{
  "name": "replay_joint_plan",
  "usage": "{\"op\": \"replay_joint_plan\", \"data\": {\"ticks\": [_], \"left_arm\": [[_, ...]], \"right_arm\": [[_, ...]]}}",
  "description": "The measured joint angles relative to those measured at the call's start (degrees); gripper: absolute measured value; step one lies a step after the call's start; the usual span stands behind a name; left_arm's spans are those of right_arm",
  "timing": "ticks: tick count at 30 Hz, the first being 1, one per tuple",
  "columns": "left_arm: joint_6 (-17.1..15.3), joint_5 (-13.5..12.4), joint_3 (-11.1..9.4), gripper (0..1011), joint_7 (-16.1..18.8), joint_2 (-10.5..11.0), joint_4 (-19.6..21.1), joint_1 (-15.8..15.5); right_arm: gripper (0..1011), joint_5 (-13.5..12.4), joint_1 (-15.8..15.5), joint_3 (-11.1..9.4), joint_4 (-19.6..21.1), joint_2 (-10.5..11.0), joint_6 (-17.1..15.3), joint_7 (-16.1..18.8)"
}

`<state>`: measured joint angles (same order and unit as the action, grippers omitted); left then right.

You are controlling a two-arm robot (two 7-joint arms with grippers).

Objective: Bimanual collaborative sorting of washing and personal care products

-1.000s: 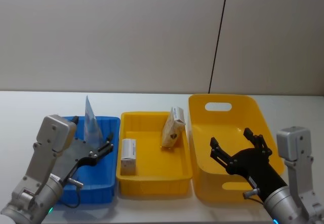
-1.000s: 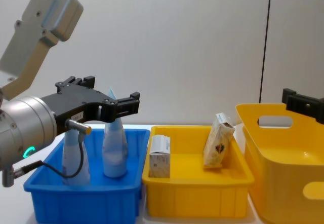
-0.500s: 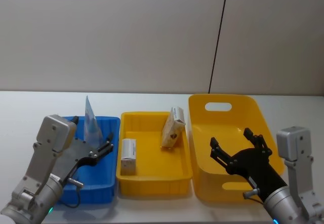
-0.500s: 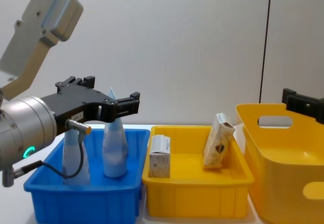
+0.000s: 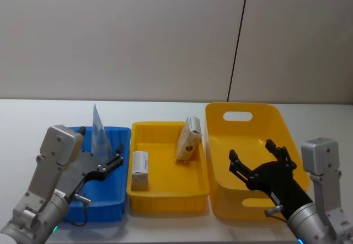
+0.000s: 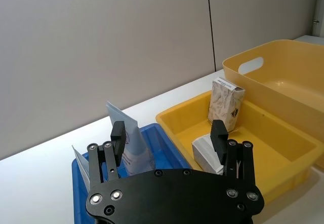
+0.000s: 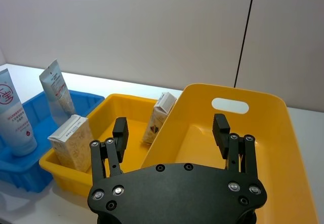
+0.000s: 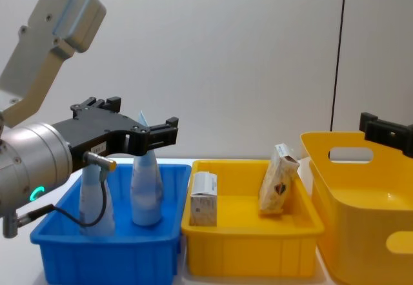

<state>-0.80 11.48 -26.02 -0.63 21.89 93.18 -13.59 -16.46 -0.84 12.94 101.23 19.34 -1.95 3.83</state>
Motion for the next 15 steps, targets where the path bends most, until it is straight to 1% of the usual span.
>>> {"op": "replay_joint_plan", "data": {"ticks": [15], "left_arm": [[0.0,0.0,0.0,1001,0.0,0.0,0.0,0.0]], "right_arm": [[1002,0.0,0.0,0.0,0.0,0.0,0.0,0.0]]}}
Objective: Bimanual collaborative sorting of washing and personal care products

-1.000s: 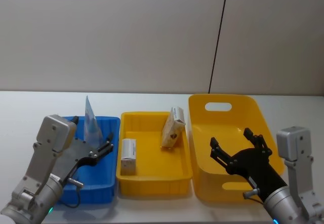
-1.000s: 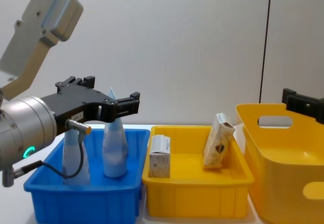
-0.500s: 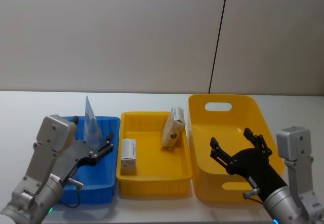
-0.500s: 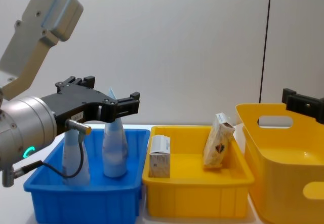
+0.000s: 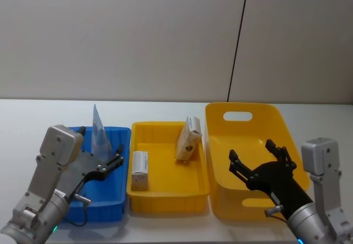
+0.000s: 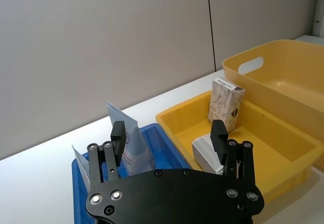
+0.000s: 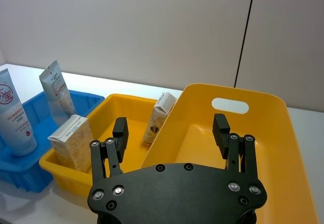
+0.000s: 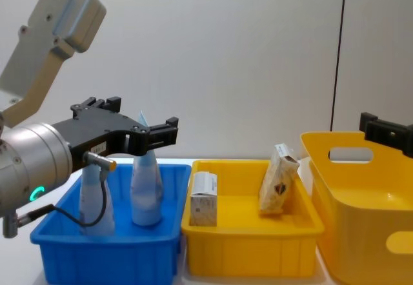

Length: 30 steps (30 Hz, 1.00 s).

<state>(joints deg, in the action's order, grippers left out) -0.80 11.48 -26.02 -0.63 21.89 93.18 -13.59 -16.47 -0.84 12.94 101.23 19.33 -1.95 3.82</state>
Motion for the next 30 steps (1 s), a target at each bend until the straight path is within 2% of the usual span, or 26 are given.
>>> {"op": "replay_joint_plan", "data": {"ticks": [12,17,24,30], "left_arm": [[0.0,0.0,0.0,1001,0.0,0.0,0.0,0.0],[0.0,0.0,0.0,1001,0.0,0.0,0.0,0.0],[0.0,0.0,0.0,1001,0.0,0.0,0.0,0.0],[0.0,0.0,0.0,1001,0.0,0.0,0.0,0.0]], "right_arm": [[1002,0.0,0.06,-0.01,0.0,-0.01,-0.03,0.01],[1002,-0.42,1.35,0.02,-0.28,-0.04,-1.1,0.85],[1002,-2.54,5.51,0.49,-1.29,-0.57,-5.98,3.32],[1002,-4.97,10.46,1.63,-3.15,-1.8,-12.35,5.17]]}}
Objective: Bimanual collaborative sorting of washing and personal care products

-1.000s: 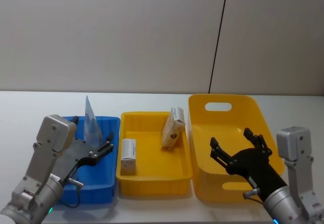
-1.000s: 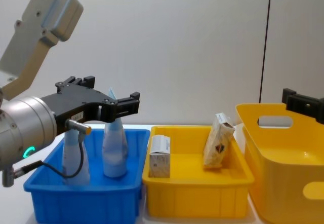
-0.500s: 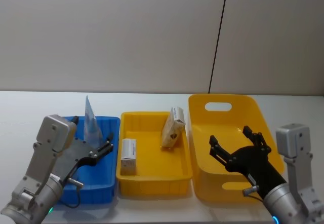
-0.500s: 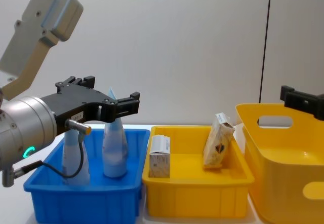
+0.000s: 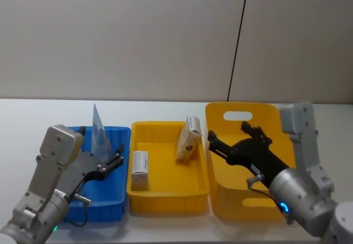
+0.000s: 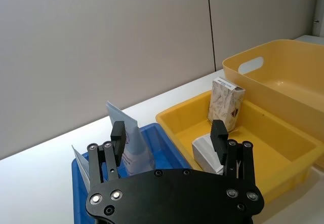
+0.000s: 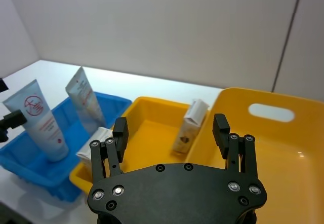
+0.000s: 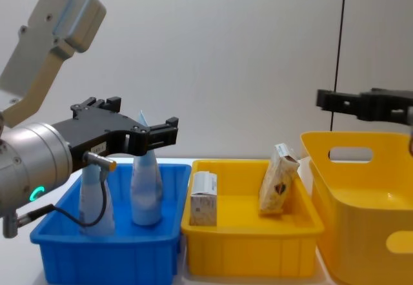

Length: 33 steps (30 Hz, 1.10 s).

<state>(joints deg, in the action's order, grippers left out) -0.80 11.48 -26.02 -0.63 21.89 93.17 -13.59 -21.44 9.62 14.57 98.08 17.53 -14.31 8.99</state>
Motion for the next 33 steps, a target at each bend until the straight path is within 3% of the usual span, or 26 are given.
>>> {"op": "replay_joint_plan", "data": {"ticks": [7,16,20,33], "left_arm": [[0.0,0.0,0.0,1001,0.0,0.0,0.0,0.0],[0.0,0.0,0.0,1001,0.0,0.0,0.0,0.0],[0.0,0.0,0.0,1001,0.0,0.0,0.0,0.0],[0.0,0.0,0.0,1001,0.0,0.0,0.0,0.0]], "right_arm": [[1002,-1.71,4.52,1.76,-2.46,-1.39,-6.26,1.11],[1002,-2.11,12.15,6.99,-8.56,-3.88,-15.35,2.3],[1002,-1.5,14.12,8.68,-10.52,-4.5,-17.2,2.58],[1002,4.04,21.8,17.61,-19.75,-7.07,-21.12,3.58]]}}
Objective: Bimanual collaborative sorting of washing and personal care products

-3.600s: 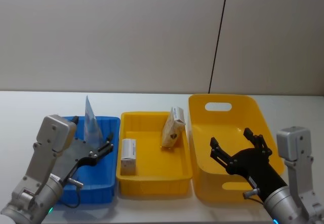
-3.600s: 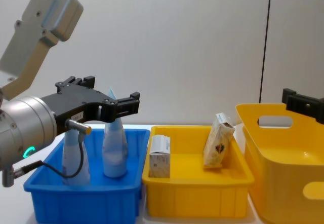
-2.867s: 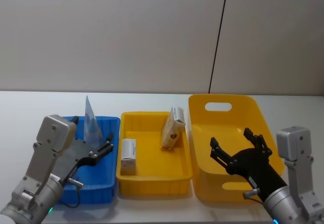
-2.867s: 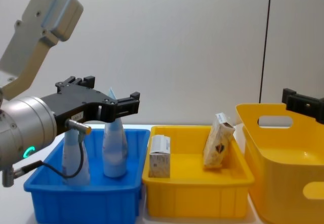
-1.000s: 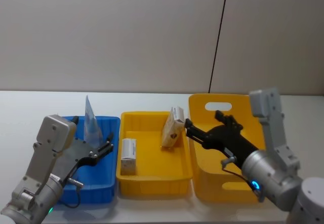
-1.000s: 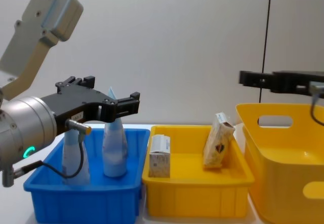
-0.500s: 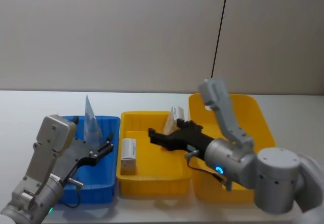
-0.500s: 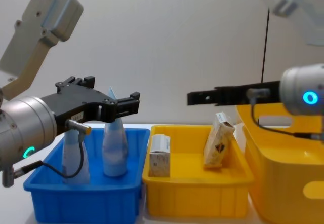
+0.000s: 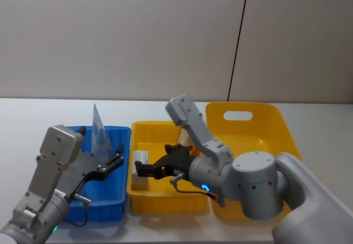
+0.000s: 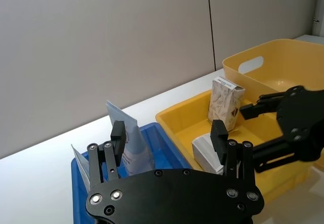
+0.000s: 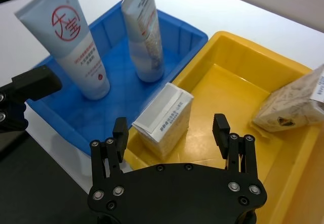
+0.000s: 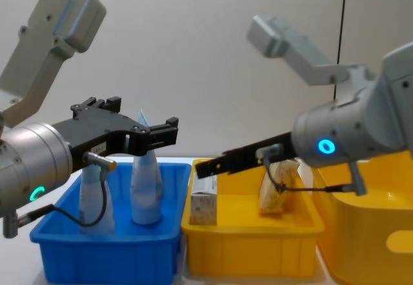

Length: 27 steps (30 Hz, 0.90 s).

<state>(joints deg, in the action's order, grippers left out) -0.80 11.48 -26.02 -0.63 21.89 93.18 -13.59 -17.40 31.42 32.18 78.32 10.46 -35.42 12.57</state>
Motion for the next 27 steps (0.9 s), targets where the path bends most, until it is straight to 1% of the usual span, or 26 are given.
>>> {"op": "replay_joint_plan", "data": {"ticks": [2,4,6,10,12,19,27], "left_arm": [[0.0,0.0,0.0,1001,0.0,0.0,0.0,0.0],[0.0,0.0,0.0,1001,0.0,0.0,0.0,0.0],[0.0,0.0,0.0,1001,0.0,0.0,0.0,0.0],[0.0,0.0,0.0,1001,0.0,0.0,0.0,0.0],[0.0,0.0,0.0,1001,0.0,0.0,0.0,0.0],[0.0,0.0,0.0,1001,0.0,0.0,0.0,0.0],[0.0,0.0,0.0,1001,0.0,0.0,0.0,0.0]], "right_arm": [[1002,0.98,0.89,1.39,-1.11,-0.33,-0.18,-0.09],[1002,1.78,1.37,2.16,-1.76,-0.52,-0.22,-0.3],[1002,3.08,2.0,3.48,-2.68,-0.86,-0.19,-0.83],[1002,4.61,2.43,4.7,-3.65,-1.28,0.2,-1.87],[1002,5.84,2.56,5.7,-4.41,-1.79,0.83,-2.98],[1002,7.71,2.07,6.56,-5.46,-2.93,2.62,-5.62],[1002,8.34,0.57,6.19,-6.19,-4.27,4.73,-8.17]]}}
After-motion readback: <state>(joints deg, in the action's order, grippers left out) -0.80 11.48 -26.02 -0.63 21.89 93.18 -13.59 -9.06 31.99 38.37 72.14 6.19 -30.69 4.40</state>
